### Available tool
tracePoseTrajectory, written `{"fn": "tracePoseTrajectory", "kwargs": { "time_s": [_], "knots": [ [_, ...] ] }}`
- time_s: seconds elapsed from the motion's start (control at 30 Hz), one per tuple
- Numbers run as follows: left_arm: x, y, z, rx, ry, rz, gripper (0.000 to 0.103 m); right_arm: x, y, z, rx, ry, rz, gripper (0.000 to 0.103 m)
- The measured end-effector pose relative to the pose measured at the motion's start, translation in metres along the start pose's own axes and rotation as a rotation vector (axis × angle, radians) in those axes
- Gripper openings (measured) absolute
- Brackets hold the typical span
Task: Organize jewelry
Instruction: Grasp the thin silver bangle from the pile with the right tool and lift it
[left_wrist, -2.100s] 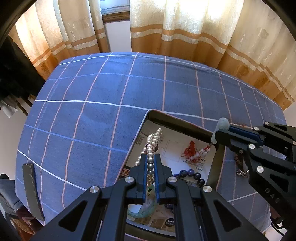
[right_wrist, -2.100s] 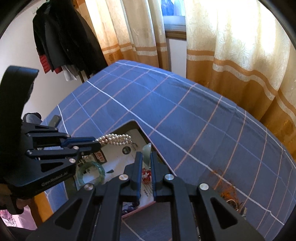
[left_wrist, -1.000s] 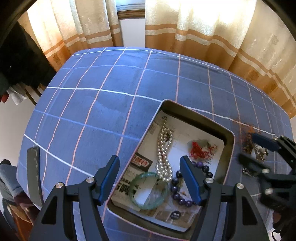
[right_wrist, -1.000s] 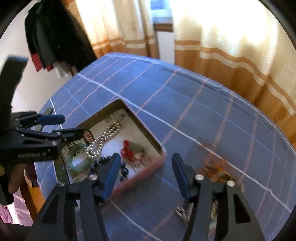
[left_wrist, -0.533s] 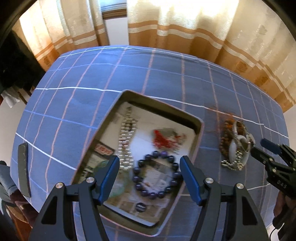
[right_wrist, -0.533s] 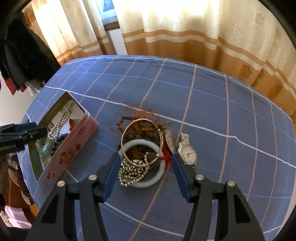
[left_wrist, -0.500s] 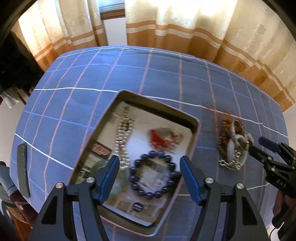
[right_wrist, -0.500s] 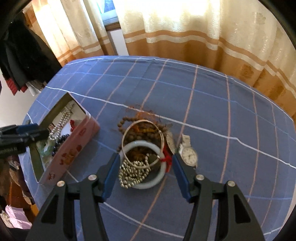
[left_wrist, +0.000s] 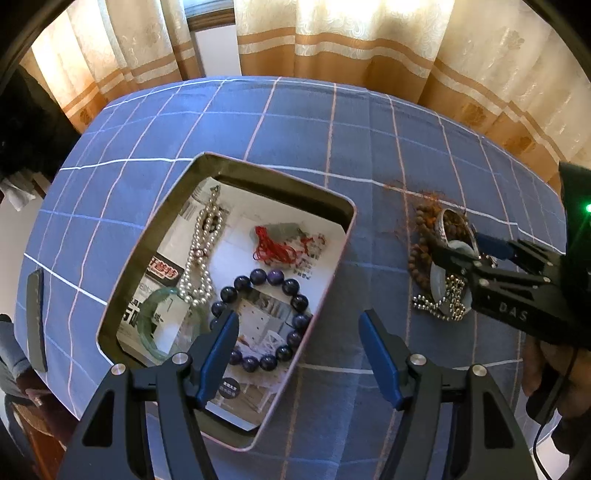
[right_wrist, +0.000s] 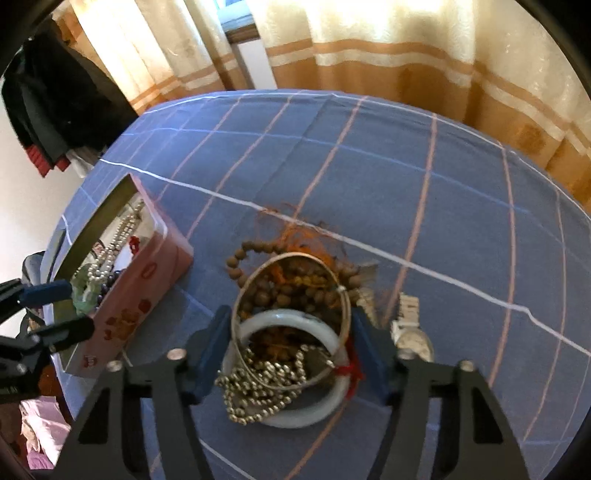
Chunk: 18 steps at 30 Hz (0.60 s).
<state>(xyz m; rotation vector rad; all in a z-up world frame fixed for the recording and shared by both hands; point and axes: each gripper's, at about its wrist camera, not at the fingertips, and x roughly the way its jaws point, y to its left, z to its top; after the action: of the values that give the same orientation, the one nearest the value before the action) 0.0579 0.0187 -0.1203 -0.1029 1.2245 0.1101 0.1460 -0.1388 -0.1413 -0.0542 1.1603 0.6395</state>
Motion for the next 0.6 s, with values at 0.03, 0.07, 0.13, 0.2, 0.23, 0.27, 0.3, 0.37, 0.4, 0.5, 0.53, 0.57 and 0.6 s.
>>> {"fn": "tracePoseTrajectory", "kwargs": {
  "time_s": [0.03, 0.07, 0.13, 0.2, 0.23, 0.27, 0.3, 0.37, 0.4, 0.5, 0.53, 0.57, 0.6],
  "knots": [
    [0.001, -0.001, -0.001, -0.001, 0.005, 0.001, 0.068, 0.000, 0.002, 0.000, -0.012, -0.001, -0.005, 0.064],
    [0.001, -0.003, -0.001, -0.004, 0.007, 0.000, 0.068, -0.001, 0.003, 0.000, -0.017, 0.002, -0.005, 0.064],
    [0.001, -0.006, -0.001, -0.006, 0.007, -0.004, 0.068, -0.003, 0.003, -0.001, -0.018, 0.004, 0.006, 0.064],
    [0.001, -0.010, 0.001, -0.003, 0.002, -0.007, 0.068, -0.010, 0.002, -0.003, -0.027, -0.007, -0.007, 0.064],
    [0.001, -0.012, 0.002, -0.001, 0.000, -0.012, 0.068, -0.013, 0.001, -0.004, -0.023, -0.013, -0.007, 0.064],
    [0.001, -0.014, 0.003, 0.000, -0.001, -0.014, 0.068, -0.021, -0.002, -0.006, -0.011, -0.025, -0.004, 0.064],
    [0.002, -0.017, 0.005, 0.005, -0.003, -0.018, 0.068, -0.027, -0.004, -0.007, -0.002, -0.035, -0.004, 0.064],
    [0.002, -0.024, 0.008, 0.019, -0.010, -0.035, 0.068, -0.042, -0.009, -0.013, 0.018, -0.061, -0.010, 0.064],
    [0.003, -0.027, 0.009, 0.024, -0.010, -0.042, 0.068, -0.051, -0.014, -0.017, 0.029, -0.071, -0.018, 0.064],
    [0.008, -0.042, 0.013, 0.056, -0.007, -0.062, 0.068, -0.068, -0.032, -0.033, 0.080, -0.075, -0.048, 0.064],
    [0.010, -0.046, 0.014, 0.065, -0.005, -0.064, 0.068, -0.071, -0.036, -0.038, 0.090, -0.074, -0.063, 0.064],
    [0.012, -0.052, 0.015, 0.078, -0.003, -0.068, 0.068, -0.073, -0.039, -0.042, 0.099, -0.073, -0.075, 0.064],
    [0.013, -0.056, 0.016, 0.089, -0.002, -0.073, 0.068, -0.075, -0.043, -0.047, 0.113, -0.068, -0.081, 0.064]
  ]
}}
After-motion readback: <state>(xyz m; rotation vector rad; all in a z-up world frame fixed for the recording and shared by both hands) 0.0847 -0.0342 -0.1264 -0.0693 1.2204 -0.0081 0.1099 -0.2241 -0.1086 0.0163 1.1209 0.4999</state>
